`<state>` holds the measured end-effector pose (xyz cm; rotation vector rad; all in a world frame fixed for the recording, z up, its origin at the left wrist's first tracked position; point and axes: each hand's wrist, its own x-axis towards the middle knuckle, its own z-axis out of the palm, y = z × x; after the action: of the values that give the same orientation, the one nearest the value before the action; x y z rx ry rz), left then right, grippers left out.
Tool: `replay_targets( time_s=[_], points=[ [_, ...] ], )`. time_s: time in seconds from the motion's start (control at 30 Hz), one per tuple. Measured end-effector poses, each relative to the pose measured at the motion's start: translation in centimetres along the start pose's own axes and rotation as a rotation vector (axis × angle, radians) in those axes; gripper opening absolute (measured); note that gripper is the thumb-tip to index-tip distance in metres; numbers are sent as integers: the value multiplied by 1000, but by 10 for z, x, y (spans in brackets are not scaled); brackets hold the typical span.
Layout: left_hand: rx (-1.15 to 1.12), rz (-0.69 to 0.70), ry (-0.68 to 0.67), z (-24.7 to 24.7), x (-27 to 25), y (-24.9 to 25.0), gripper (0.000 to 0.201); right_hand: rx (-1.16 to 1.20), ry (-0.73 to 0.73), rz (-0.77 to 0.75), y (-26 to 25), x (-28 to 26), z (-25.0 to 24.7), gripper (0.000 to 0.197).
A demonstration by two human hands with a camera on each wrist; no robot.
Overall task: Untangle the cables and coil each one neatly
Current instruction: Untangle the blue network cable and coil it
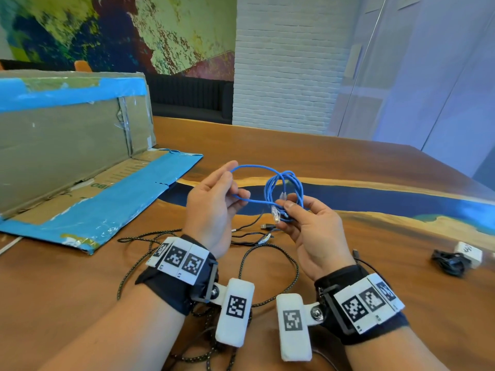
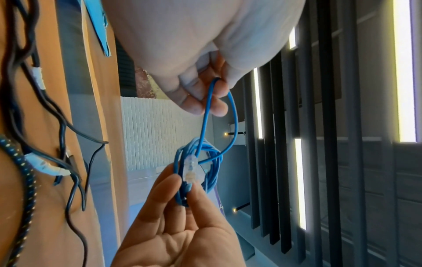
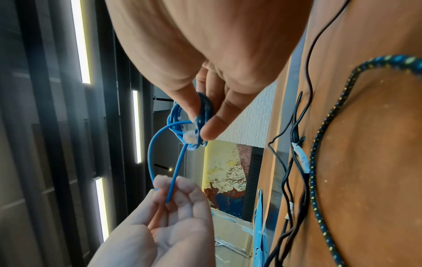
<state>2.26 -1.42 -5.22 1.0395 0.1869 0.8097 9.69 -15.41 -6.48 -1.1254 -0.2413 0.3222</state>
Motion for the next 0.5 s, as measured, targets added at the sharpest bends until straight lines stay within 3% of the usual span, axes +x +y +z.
replay_targets(
  time_s=[0.17,0.3,0.5],
  points=[
    [-46,31,126,-6,7,4,22,28,-12,12,-3,0,-2,14],
    [75,-104,195,-11,13,-2,27,40,-68,-8,-4,-1,-3,13],
    [172,-343,6,-13,11,-6,31,24,-164,-23,-6,-2,-1,17]
  ],
)
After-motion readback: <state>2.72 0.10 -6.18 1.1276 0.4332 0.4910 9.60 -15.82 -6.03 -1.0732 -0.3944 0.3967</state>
